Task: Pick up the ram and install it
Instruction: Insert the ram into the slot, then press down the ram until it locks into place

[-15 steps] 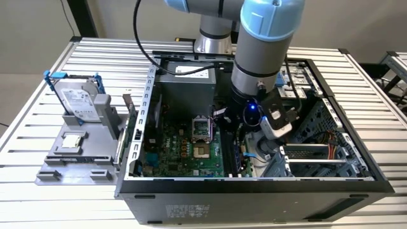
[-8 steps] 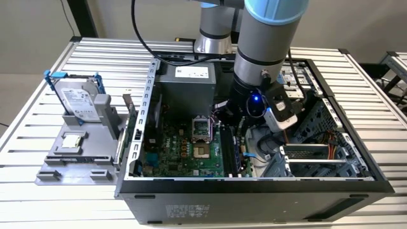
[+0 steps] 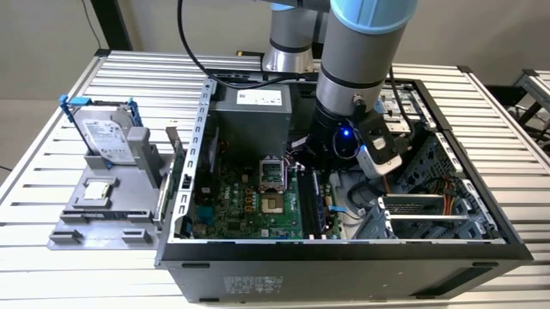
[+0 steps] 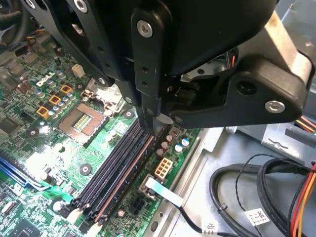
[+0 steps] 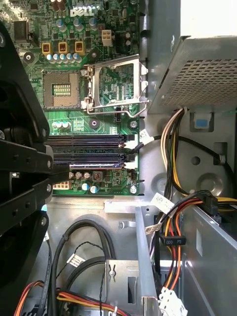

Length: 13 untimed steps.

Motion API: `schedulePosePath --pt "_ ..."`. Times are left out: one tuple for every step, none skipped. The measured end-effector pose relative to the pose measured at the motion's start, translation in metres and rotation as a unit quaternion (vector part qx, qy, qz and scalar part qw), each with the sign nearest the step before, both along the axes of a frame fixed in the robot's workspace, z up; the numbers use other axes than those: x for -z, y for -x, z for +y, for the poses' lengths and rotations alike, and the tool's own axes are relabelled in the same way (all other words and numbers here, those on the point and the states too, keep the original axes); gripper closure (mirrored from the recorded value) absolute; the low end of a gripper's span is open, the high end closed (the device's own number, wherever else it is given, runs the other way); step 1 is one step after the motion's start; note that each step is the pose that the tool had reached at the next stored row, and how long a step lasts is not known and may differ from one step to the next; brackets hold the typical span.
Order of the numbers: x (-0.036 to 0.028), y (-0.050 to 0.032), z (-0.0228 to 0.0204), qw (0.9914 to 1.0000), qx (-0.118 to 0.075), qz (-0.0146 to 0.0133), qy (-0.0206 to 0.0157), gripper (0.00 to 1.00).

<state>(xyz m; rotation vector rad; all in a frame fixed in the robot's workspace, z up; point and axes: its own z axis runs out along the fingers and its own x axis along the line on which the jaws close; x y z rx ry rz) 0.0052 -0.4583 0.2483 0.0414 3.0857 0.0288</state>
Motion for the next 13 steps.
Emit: schedulePosePath --pt "0.0000 0.0000 0.0000 1.00000 0.000 0.0000 0.0000 1.00" --pt "0.0000 0.0000 0.0000 1.00000 0.000 0.0000 0.0000 1.00" --pt "0.0000 0.0000 0.0000 1.00000 0.000 0.0000 0.0000 1.00" --pt "0.0000 0.0000 0.0000 1.00000 0.000 0.0000 0.0000 1.00" --pt "0.0000 0.0000 -0.0001 1.00000 0.000 0.0000 0.0000 1.00" --pt "0.0000 0.0000 -0.0001 1.00000 0.000 0.0000 0.0000 1.00" --pt "0.0000 0.0000 -0.0001 1.00000 0.000 0.0000 0.0000 1.00" --pt "0.0000 0.0000 -0.0001 1.00000 0.000 0.0000 0.0000 1.00" --pt "0.0000 -0.0002 -0.0011 1.00000 0.000 0.0007 -0.0010 1.00" --pt "0.0000 -0.0003 -0.0020 0.99999 0.000 0.0025 -0.0049 1.00" --pt "0.0000 -0.0003 -0.0025 0.99992 0.000 0.0059 -0.0109 1.00" --pt "0.0000 -0.0003 -0.0029 0.99983 0.000 0.0101 -0.0154 1.00" --pt "0.0000 -0.0007 -0.0034 0.99973 0.000 0.0144 -0.0184 1.00"
